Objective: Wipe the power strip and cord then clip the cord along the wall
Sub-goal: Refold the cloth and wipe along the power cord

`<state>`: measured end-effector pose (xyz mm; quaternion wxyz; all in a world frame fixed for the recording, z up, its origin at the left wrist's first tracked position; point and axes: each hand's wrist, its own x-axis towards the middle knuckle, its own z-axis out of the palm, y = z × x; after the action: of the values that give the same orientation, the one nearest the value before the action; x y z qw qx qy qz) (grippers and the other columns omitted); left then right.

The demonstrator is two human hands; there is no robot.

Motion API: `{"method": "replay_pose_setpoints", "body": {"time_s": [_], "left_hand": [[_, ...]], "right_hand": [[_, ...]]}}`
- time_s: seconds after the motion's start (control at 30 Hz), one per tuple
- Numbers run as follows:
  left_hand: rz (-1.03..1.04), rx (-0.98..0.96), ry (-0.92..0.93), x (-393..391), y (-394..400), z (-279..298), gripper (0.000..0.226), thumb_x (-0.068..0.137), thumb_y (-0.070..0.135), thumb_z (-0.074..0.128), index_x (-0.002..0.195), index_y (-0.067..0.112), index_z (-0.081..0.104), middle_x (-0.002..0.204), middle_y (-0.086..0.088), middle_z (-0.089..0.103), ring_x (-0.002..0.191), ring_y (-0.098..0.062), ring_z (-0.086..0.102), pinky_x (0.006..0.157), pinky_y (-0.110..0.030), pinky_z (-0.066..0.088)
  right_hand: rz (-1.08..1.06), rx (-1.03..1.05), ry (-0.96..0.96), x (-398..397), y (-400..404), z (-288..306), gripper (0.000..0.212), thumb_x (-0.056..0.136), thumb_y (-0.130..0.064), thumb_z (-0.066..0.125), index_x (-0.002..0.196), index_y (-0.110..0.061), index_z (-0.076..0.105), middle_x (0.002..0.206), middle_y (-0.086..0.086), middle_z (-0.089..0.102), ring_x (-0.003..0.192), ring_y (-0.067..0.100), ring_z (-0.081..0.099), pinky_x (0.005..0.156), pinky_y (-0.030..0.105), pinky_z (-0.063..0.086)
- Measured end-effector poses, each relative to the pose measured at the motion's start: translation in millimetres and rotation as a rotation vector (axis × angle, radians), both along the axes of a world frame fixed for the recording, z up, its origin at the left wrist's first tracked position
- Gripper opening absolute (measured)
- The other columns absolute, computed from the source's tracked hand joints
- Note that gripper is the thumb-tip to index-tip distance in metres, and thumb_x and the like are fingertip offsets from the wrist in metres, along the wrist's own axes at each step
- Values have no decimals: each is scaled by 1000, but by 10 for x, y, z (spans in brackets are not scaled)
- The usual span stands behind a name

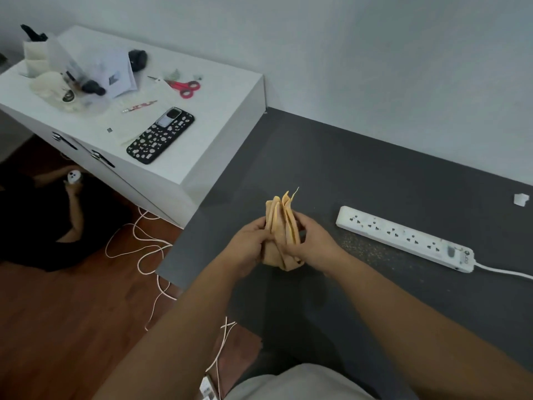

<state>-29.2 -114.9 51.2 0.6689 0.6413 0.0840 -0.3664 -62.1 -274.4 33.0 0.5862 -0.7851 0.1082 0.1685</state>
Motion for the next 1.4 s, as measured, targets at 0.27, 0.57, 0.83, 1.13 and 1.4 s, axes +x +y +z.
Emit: {"method": "replay_pose_setpoints", "body": {"time_s": [0.27,0.57,0.83,1.13,1.4], "left_hand": [[7,38,-48,371,253,-55,33,98,6,43,114,24,65,114,-5,71,110,-24,65,89,-40,54],[1,95,-117,647,414,-233,27,99,9,46,114,24,64,112,-2,70,105,-19,65,87,-35,53],[71,336,-240,758,700,-538,26,91,18,63,115,25,68,110,2,71,106,-20,65,96,-44,52],[33,758,-511,593,818,-709,29,84,29,72,111,22,66,82,12,63,75,-1,58,72,-21,47],[-1,817,-683,534,792,-726,28,81,17,71,107,23,63,98,4,57,81,-9,56,75,-21,49]], "right_hand": [[-296,444,269,258,159,-102,50,75,-38,63,123,-28,54,117,0,67,111,22,62,96,48,50],[-515,255,227,496,393,-155,45,81,-11,68,120,-21,50,114,-4,62,97,15,60,75,30,52],[-485,181,299,570,496,-284,6,86,-19,65,93,-18,64,99,3,70,87,21,67,80,44,58],[-322,-243,282,522,572,-466,24,71,-31,75,80,-15,59,77,7,70,71,27,68,70,46,59],[-352,-287,226,478,514,-437,50,69,-32,80,92,-21,37,85,0,60,74,26,66,66,42,58]]}}
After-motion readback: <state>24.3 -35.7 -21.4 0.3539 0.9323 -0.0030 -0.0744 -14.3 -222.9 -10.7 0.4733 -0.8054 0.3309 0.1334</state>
